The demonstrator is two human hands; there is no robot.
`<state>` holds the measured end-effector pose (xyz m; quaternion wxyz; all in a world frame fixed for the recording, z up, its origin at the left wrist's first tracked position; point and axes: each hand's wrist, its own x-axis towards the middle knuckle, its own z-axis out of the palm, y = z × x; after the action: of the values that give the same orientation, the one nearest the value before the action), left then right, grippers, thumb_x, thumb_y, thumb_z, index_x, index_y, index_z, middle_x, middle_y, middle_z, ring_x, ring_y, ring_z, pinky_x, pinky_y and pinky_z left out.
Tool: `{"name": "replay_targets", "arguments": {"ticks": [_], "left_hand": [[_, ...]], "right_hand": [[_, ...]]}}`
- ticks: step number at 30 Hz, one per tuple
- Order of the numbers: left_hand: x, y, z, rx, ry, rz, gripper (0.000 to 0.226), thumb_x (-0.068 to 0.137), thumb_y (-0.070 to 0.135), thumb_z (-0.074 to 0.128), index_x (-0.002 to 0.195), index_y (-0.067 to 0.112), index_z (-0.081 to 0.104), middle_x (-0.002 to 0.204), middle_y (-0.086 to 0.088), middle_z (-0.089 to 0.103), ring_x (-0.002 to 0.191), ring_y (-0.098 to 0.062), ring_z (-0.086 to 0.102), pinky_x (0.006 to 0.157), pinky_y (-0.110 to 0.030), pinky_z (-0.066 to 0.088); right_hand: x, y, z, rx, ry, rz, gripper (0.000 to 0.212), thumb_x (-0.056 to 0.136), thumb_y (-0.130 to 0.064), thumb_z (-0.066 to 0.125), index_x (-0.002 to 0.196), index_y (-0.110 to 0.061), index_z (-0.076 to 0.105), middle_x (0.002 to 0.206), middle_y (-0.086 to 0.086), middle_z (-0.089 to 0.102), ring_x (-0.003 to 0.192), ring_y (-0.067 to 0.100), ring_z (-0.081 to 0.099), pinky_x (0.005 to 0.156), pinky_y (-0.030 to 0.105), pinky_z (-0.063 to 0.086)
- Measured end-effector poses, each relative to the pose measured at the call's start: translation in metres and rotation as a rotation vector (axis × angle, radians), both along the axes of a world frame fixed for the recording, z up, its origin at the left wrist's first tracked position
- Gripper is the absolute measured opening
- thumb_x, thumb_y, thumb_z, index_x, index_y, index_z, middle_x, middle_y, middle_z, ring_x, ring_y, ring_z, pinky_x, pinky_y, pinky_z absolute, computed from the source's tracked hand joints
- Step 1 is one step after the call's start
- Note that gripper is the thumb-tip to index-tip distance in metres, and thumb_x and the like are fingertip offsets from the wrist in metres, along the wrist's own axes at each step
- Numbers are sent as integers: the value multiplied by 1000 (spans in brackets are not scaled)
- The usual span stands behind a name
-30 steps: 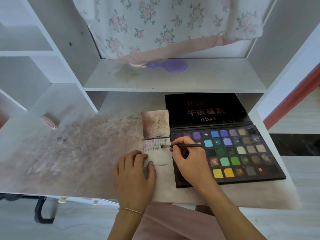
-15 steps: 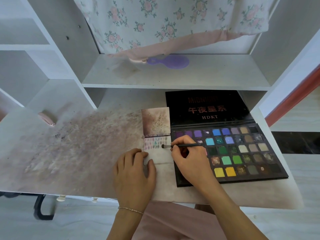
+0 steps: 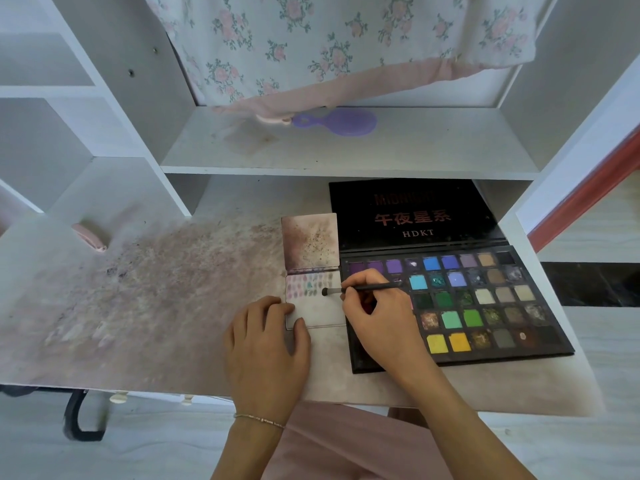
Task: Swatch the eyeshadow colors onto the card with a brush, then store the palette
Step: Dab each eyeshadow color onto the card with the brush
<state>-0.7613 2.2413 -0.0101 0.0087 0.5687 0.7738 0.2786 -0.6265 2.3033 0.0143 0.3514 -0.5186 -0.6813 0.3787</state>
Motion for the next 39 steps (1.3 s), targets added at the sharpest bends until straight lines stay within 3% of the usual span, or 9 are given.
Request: {"name": "replay_targets", "arguments": {"ticks": [5,9,16,21,26,33,39], "left_hand": [[0,0,-1,9,1,-3,35,79,35,42,90,13,66,97,-5,64,92,-29,59,82,-40,46],[0,0,-1,15,1,1,34,78,35,42,89,14,66,97,-5,64,92,-29,59,81,-41,46],[-1,0,0,0,0,0,35,79,36,42,90,13,66,98,-5,64,92,-29,59,82,-41,46],[0,0,0,8,-17,3,34,78,35,42,89,14,66,98,-5,64,93,-28,59,82,-40,45],[0,0,-1,8,-14,14,23,77,28,53,90,14,66,98,-4,64,93,-29,59,82,-41,45],[0,1,0,-22,-7,7,46,79,38,39,103,11,66,103,-7,64,97,-31,59,85,-44,45],[3,1,1,-108,34,15,57,79,40,31,114,8,63,121,-15,60,116,-36,53,95,-49,39]], "right_hand": [[0,0,0,-1,-10,3,14,87,-12,53,82,-26,52,71,-8,56,66,4,53,59,8,41],[0,0,0,-2,2,-3,14,87,-12,52,84,-26,52,77,-2,61,73,7,56,63,11,43],[0,0,-3,17,-14,-3,15,86,-13,53,82,-27,52,74,-10,57,71,4,54,61,9,41],[1,0,-2,102,148,-101,22,89,-8,52,88,-29,57,85,-6,62,78,4,57,68,12,46],[9,-4,0,134,289,-155,30,89,-5,52,91,-35,57,87,-5,63,80,3,59,67,7,44],[47,-11,-3,151,287,-292,34,88,-1,51,89,-35,58,89,-5,63,80,6,60,67,14,49],[71,-18,-3,201,203,-378,36,88,-1,52,85,-36,52,87,-10,58,81,0,57,65,15,50]]}}
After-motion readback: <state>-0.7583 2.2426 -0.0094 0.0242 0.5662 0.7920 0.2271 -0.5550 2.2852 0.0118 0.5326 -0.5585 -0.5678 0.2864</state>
